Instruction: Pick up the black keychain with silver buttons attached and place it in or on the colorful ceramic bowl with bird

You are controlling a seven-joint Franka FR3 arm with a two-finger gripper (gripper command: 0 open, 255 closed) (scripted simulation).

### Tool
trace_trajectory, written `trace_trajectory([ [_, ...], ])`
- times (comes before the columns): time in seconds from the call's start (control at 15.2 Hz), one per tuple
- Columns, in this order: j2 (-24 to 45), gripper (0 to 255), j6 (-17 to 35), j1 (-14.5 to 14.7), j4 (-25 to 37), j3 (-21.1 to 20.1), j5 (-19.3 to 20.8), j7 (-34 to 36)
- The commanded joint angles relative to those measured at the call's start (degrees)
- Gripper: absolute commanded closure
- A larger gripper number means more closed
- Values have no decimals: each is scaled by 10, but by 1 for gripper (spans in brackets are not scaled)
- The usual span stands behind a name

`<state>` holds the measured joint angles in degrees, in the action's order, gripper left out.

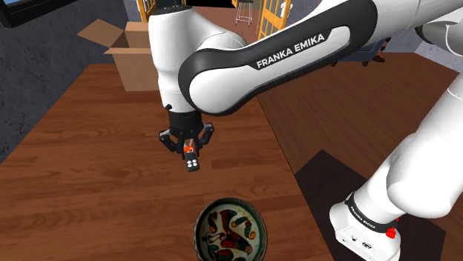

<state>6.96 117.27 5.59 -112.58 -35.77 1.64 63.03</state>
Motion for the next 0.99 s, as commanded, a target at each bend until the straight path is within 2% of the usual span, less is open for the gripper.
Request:
trace_trajectory([
  [0.0,-31,255,8,5,-34,-10,-20,7],
  [0.46,-152,255,18,38,-139,-38,-108,22],
  [0.92,-259,255,6,96,-210,-61,-190,53],
])
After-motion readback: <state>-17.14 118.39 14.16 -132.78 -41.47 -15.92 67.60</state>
